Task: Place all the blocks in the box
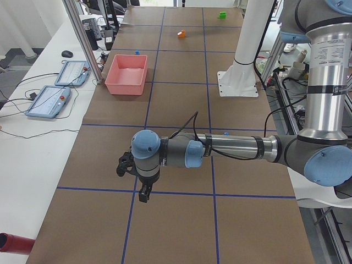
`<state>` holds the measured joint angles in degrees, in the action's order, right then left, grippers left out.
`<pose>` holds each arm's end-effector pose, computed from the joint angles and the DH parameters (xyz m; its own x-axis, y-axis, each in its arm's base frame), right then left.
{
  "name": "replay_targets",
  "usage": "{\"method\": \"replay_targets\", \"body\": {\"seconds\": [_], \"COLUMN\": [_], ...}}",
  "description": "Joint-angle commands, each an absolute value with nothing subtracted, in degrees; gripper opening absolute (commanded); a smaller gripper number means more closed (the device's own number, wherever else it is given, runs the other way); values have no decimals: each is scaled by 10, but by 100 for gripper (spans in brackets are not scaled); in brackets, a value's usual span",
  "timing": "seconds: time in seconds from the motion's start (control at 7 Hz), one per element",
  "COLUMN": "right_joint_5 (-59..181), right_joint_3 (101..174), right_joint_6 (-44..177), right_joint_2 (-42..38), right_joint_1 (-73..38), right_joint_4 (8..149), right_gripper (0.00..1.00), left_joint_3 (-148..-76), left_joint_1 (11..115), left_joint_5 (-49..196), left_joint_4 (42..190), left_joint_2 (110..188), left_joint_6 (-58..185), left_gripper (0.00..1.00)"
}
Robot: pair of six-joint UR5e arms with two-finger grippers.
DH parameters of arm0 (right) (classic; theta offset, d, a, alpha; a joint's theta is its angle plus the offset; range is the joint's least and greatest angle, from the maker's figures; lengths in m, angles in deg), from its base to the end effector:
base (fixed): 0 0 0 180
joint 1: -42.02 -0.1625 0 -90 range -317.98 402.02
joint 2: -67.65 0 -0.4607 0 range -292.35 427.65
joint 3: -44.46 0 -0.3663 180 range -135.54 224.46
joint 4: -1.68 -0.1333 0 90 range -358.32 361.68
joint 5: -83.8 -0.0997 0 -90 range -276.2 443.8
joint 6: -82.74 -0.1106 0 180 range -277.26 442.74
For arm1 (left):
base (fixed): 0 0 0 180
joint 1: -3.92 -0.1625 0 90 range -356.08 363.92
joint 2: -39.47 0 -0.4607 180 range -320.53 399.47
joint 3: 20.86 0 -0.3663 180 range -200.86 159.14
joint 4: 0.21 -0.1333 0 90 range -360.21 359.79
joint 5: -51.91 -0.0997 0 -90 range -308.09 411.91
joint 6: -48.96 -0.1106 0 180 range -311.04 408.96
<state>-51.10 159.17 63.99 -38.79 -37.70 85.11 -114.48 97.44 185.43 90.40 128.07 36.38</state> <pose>-0.0079 -0.3528 0.6019 0.6849 0.0176 0.7284 -0.0503 0.9985 0.0232 -0.0852 -0.4539 0.6841 0.7218 0.2068 -0.6605 -0.0982 0.9753 0.1980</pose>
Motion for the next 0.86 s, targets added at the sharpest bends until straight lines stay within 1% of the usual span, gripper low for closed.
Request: {"method": "replay_targets", "body": {"seconds": [0.0,0.29,0.57,0.71], "right_joint_5": [-468,-416,-339,-334], "right_joint_3": [1573,1481,1468,1455], "right_joint_6": [475,400,322,310], "right_joint_2": [-388,-370,-347,-335], "right_joint_1": [-255,-189,-102,-95], "right_joint_4": [735,587,572,572], "right_gripper": [100,100,100,98], "left_joint_3": [-1140,-1135,-1134,-1134], "left_joint_1": [974,973,973,972], "left_joint_5": [1854,1855,1854,1854], "left_joint_4": [904,904,904,904], "left_joint_2": [1281,1281,1281,1281], "left_joint_6": [364,362,362,362], "left_gripper": [100,100,100,100]}}
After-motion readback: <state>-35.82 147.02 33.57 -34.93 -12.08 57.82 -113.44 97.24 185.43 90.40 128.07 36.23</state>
